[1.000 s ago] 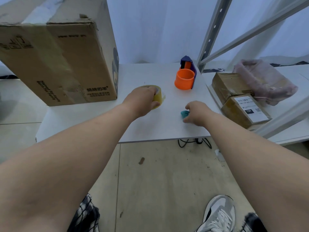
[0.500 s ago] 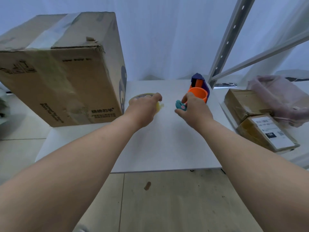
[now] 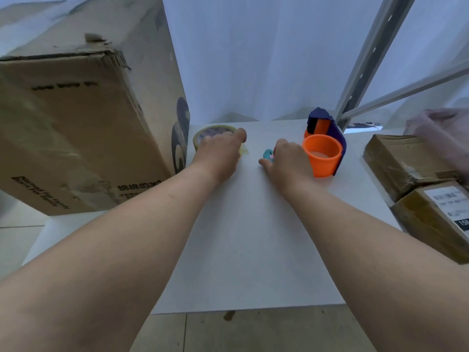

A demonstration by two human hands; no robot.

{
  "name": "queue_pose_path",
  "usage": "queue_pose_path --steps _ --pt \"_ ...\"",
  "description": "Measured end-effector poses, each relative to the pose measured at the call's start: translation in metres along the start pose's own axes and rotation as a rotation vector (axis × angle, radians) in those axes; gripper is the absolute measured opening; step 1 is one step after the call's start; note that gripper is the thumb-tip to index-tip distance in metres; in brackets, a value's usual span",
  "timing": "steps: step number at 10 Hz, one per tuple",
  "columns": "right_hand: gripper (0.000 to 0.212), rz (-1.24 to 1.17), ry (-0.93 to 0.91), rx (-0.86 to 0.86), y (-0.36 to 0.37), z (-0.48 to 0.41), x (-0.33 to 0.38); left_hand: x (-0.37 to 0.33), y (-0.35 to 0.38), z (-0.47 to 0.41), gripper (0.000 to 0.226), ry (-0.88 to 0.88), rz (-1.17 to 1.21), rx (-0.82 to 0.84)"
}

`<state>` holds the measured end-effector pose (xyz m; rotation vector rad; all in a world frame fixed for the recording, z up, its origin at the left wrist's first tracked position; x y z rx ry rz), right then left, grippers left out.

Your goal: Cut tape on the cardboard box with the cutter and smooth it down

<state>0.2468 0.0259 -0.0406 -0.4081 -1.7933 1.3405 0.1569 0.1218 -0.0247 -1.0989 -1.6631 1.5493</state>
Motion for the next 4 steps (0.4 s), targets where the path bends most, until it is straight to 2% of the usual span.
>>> queue_pose_path --steps 2,4 --pt "0.052 -0.011 0.047 0.029 0.006 -0.015 -0.003 -0.002 0.013 -0.003 0.041 -0.019 0.023 0.044" --pt "0.056 -0.010 0.023 0.085 0.002 0.001 -0.001 -0.003 0.003 0.005 0.067 -0.066 0.049 0.035"
Point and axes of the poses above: each hand's wrist, its own z-axis away from the middle knuckle, its own y-axis out of the palm, x = y × z, the point moved 8 cm from there along -z, towards the middle knuckle, and after that the axes turned 2 degrees about y, right-handed, at the moved point
